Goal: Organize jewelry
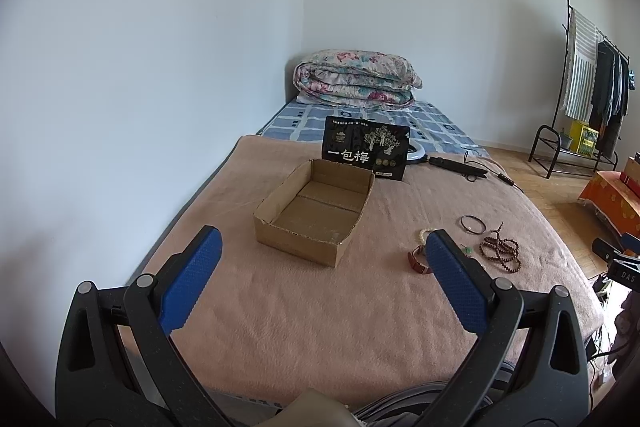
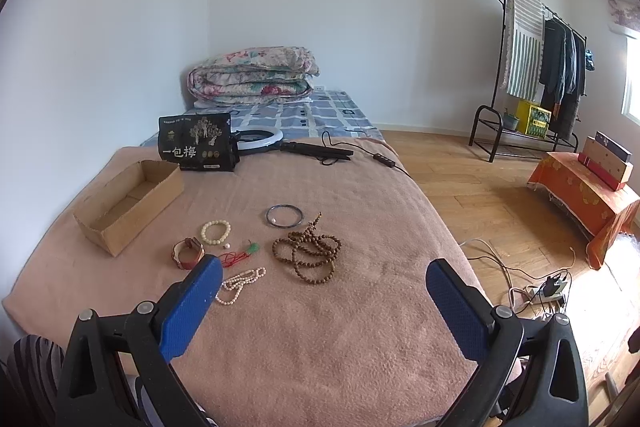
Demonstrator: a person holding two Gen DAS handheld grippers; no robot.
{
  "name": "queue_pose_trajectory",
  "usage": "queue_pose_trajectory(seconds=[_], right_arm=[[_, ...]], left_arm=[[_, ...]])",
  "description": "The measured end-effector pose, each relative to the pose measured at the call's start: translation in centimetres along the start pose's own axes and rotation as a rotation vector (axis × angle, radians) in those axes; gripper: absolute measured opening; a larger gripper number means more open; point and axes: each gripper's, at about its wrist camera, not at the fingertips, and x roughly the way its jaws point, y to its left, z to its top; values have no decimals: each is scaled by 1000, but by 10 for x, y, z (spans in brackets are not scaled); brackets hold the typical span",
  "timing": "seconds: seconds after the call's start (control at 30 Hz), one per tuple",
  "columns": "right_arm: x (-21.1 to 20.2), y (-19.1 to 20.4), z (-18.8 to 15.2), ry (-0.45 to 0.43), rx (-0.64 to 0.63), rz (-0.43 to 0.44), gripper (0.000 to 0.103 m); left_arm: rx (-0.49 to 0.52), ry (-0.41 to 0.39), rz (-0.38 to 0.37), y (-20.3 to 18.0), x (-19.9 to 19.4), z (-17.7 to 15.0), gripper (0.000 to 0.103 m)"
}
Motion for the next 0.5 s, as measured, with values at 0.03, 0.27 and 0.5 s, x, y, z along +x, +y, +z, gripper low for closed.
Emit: queue_pose_trajectory(seconds=[0.03,0.27,0.5], right_arm=[[0,0,0,0,-2,0,103],[1,3,1,-1,-6,-2,103],[1,3,2,-3,-7,-3,103]], left_arm=[[0,1,0,1,1,1,103],[-2,3,-2,2,1,1,103],[-4,5,-3,1,0,0,103]])
